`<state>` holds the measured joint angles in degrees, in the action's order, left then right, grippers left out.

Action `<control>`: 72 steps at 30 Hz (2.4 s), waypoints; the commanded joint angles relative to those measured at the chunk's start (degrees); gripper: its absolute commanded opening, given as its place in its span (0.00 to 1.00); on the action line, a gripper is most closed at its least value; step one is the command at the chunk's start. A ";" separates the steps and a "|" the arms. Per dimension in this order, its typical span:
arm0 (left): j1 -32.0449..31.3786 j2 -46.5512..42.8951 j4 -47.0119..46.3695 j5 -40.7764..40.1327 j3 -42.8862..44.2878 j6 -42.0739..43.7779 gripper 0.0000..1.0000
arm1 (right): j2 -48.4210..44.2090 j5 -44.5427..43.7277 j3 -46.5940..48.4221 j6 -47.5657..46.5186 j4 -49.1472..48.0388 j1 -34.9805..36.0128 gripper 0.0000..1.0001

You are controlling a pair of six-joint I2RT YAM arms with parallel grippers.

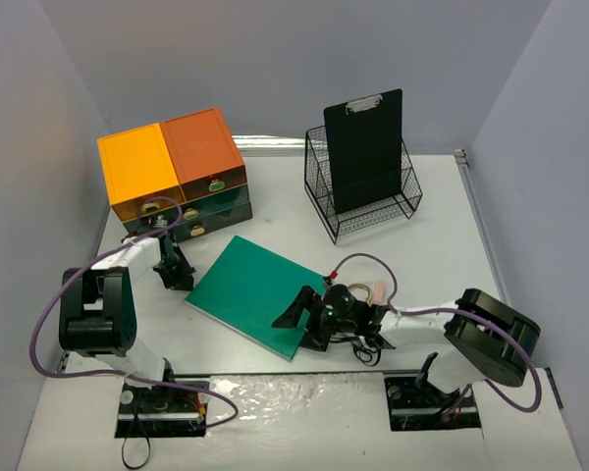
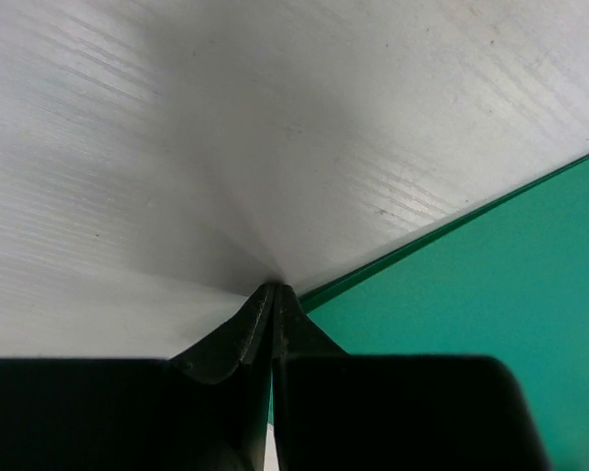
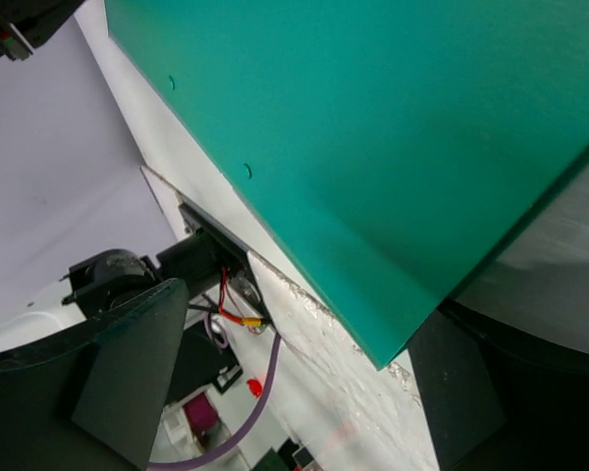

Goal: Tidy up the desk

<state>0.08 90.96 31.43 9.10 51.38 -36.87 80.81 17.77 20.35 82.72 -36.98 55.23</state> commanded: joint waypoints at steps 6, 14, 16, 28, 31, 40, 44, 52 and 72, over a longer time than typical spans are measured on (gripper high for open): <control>-0.61 -1.14 2.67 5.76 -1.29 -0.83 0.00 | -8.66 -6.79 1.80 0.16 4.20 0.58 0.59; -0.69 -3.03 0.88 10.77 -2.70 -0.81 0.00 | -9.73 -6.37 1.58 0.12 4.90 0.71 0.45; -0.69 -4.10 -0.02 12.38 -3.19 -1.02 0.00 | -9.88 -6.26 1.62 0.16 5.01 0.67 0.38; -0.72 -12.25 0.92 17.00 -3.15 2.41 0.02 | -11.47 -5.94 5.20 -1.11 11.07 0.67 0.00; -0.78 -15.91 3.32 16.36 -1.37 4.70 0.16 | -12.48 -5.98 6.83 -1.58 13.58 0.58 0.00; -5.68 -28.98 14.38 15.09 6.17 11.29 0.53 | -13.72 -5.06 12.77 -1.48 22.64 -0.63 0.00; -13.16 -33.49 16.46 11.66 7.91 14.66 0.56 | -14.01 -3.32 16.22 -0.74 26.52 -2.27 0.00; -26.90 -39.23 16.82 4.79 10.07 17.62 0.56 | -14.01 1.55 24.99 0.39 36.71 -8.76 0.00; -54.71 -35.76 8.29 -17.82 11.91 35.38 0.57 | -7.68 8.07 39.83 2.35 45.16 -16.99 0.00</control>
<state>-50.47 54.63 44.83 -3.77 64.23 -6.85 72.24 23.06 54.17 84.03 8.59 40.58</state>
